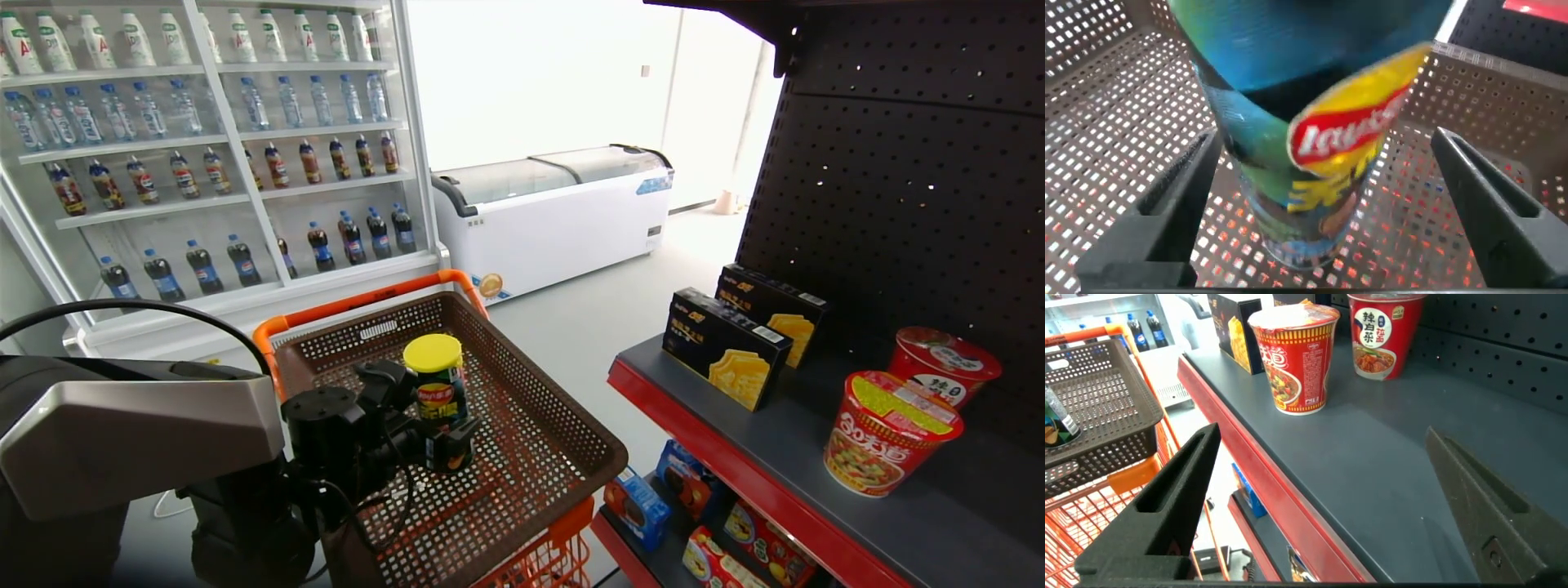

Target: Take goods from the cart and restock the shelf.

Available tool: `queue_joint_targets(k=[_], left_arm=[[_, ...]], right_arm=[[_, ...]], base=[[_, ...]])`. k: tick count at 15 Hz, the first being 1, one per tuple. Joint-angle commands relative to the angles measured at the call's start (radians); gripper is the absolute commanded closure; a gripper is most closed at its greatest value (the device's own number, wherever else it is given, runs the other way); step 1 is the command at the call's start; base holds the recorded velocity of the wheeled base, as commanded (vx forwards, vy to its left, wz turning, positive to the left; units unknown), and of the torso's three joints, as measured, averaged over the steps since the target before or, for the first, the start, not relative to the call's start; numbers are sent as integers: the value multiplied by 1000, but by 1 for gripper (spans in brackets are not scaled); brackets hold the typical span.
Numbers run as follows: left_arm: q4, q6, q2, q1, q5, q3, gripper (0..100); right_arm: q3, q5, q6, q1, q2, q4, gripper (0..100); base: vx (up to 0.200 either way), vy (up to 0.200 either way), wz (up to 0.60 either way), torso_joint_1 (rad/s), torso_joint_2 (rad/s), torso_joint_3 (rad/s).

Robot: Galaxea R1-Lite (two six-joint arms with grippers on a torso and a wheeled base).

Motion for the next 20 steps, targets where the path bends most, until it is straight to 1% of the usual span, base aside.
queue_joint_targets(k=[1, 6, 7, 10, 11, 12, 13, 14, 15, 16, 17, 18, 19, 20], left_arm=[[-1, 0, 12, 2, 0, -29, 0], [-1, -4, 29, 2, 0, -55, 0], [-1, 0, 28, 2, 2, -54, 100], [-1, -1, 3, 2, 3, -37, 100], [-1, -9, -26, 0, 3, -21, 100], [-1, -9, -38, -1, 2, -15, 100], [-1, -10, -69, -14, 5, -11, 100], [9, -27, -127, -34, 35, -11, 100], [25, -32, -149, -37, 51, -12, 100], [104, -33, -222, -43, 121, -26, 100], [196, -37, -308, -46, 163, -21, 100], [253, -41, -374, -44, 157, 6, 100], [322, -63, -469, -47, 140, 45, 100], [405, -90, -572, -55, 104, 58, 100]], right_arm=[[1, 0, 0, 0, 1, -1, 0], [-1, 0, 0, 0, 1, 1, 0], [-1, 0, 0, 0, 1, -1, 0], [-1, 0, 0, 0, 1, -1, 0], [-1, 0, 0, 0, 1, 1, 0], [-1, 0, 0, 0, 1, -1, 0], [-1, 0, 0, 0, 1, -1, 0], [-1, 0, 0, 0, 1, 1, 0], [-1, 0, 0, 0, 1, -1, 0], [-1, 0, 0, 0, 1, 1, 0], [1, 0, 0, 0, 1, -1, 0], [-1, 0, 0, 0, 1, 1, 0], [-1, 0, 0, 0, 1, 1, 0], [-1, 0, 0, 0, 1, -1, 0]], base=[[0, 0, 0, 0, 0, 0], [0, 0, 0, 0, 0, 0], [0, 0, 0, 0, 0, 0], [0, 0, 0, 0, 0, 0], [0, 0, 0, 0, 0, 0], [0, 0, 0, 0, 0, 0], [0, 0, 0, 0, 0, 0], [0, 0, 0, 0, 0, 0], [0, 0, 0, 0, 0, 0], [0, 0, 0, 0, 0, 0], [0, 0, 0, 0, 0, 0], [0, 0, 0, 0, 0, 0], [0, 0, 0, 0, 0, 0], [0, 0, 0, 0, 0, 0]])
